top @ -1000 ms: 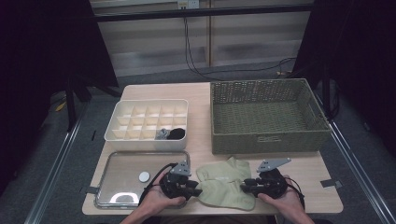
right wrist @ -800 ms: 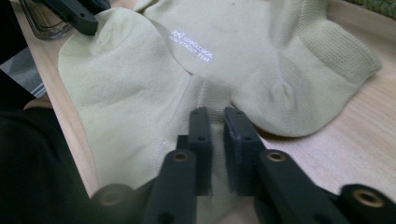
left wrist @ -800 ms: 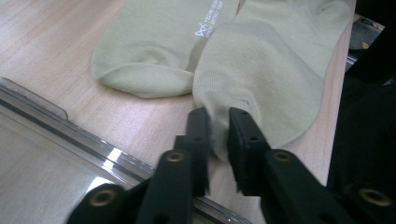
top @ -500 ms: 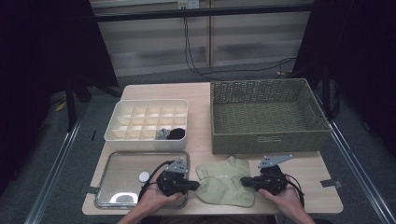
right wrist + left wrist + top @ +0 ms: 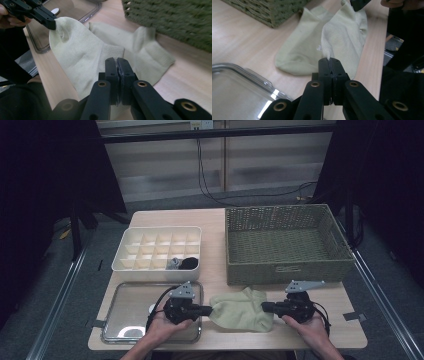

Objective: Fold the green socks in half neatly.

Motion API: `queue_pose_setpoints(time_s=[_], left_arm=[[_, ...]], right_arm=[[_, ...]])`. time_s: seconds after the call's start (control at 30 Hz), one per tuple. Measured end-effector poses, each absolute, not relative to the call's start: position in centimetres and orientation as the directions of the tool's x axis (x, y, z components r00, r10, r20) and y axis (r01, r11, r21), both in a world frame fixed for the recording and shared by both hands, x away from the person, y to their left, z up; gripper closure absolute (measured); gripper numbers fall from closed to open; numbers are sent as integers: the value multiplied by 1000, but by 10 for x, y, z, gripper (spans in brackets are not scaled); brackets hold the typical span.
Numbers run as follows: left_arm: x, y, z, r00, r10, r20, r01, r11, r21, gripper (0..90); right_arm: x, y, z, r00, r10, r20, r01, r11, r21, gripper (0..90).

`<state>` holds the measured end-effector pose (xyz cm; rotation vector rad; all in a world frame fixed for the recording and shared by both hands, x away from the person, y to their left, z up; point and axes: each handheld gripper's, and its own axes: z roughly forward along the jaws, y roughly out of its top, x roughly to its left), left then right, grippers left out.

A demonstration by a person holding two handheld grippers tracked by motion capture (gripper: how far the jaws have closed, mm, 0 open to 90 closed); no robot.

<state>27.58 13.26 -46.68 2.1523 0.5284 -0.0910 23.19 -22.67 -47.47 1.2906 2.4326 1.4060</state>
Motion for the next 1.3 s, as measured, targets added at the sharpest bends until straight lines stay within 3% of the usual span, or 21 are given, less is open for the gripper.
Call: queue_pose_setpoints(time_s=[0.53, 0.8, 0.93, 1.3], left_arm=[[298, 127, -466, 890, 393, -231, 418, -501, 758, 890], [297, 124, -474, 885, 401, -235, 434, -529, 729, 887], [299, 125, -477, 877, 416, -240, 447, -528, 722, 878], [301, 122, -476, 875, 417, -245, 447, -507, 737, 607]], right_arm=[[274, -232, -466, -638, 711, 295, 631, 263, 730, 880], [288, -226, -479, -625, 726, 287, 639, 264, 723, 857], [288, -225, -480, -603, 749, 274, 641, 251, 725, 763], [270, -239, -495, -560, 782, 273, 686, 252, 683, 613]])
